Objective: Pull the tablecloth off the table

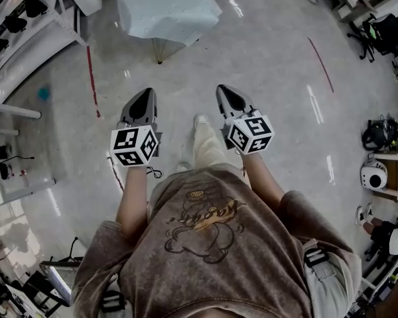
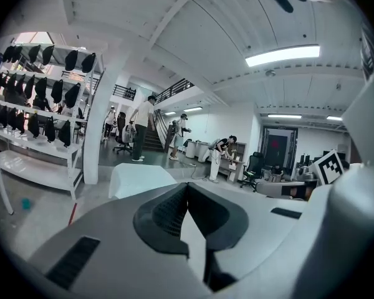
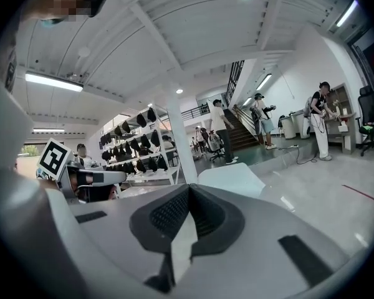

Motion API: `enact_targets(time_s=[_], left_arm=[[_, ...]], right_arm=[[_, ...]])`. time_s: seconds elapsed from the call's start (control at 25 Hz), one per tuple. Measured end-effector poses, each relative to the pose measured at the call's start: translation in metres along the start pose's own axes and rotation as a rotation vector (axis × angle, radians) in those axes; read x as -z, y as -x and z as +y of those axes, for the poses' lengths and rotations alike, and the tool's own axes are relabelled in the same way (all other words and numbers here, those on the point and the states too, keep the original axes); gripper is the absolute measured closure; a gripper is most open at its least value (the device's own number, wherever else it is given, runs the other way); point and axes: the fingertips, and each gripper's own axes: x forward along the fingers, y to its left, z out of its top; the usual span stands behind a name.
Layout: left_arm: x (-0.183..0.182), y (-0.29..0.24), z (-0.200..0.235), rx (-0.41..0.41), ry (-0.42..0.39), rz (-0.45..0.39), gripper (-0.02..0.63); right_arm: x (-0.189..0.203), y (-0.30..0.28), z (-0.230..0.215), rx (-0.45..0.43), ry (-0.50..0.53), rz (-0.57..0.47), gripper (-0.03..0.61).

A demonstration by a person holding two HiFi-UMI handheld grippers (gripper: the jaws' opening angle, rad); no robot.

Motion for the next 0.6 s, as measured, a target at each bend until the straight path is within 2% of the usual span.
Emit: enact_targets(time_s=[0.6], left_arm=[[-0.042,-0.123,0.031,-0.073,0.028,0.019,0.595]], right_arm=[[-0.047,-0.115,-0.078,-0.084,-0.022,0.033,0.572]])
